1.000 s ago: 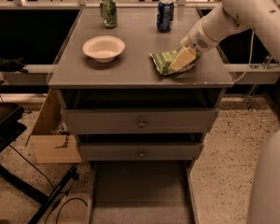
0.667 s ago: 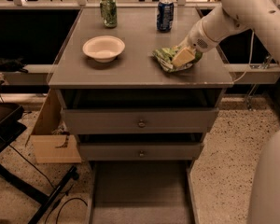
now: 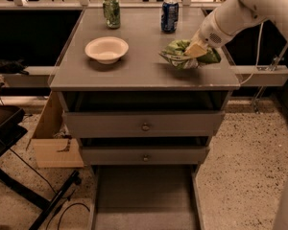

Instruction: Place green jalapeno chip bag into bottom drawer

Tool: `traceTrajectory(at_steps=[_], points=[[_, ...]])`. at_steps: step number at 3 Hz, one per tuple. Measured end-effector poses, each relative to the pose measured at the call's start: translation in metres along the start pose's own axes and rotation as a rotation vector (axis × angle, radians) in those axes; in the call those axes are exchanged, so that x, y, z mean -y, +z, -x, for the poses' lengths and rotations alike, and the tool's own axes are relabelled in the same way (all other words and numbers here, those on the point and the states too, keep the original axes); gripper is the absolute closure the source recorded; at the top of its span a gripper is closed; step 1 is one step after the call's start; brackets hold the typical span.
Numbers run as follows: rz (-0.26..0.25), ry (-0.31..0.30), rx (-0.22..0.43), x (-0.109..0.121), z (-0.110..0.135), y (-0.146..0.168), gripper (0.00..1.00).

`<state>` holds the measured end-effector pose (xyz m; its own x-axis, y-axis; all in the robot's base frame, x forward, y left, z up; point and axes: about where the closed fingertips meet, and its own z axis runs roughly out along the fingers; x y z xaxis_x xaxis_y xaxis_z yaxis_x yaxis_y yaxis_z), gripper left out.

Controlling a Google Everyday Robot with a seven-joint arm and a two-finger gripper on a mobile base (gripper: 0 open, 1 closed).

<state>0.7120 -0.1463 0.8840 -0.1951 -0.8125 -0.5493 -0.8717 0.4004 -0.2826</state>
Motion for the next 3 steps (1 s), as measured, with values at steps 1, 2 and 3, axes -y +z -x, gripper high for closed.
traceTrajectory(at_steps=[1, 2, 3], points=[[-0.046, -0.051, -0.052, -0.026, -0.003, -0.077, 1.00], [0.003, -0.052, -0.116, -0.073, -0.036, -0.126, 1.00], [0.128, -0.012, -0.082, -0.132, -0.087, -0.112, 1.00]])
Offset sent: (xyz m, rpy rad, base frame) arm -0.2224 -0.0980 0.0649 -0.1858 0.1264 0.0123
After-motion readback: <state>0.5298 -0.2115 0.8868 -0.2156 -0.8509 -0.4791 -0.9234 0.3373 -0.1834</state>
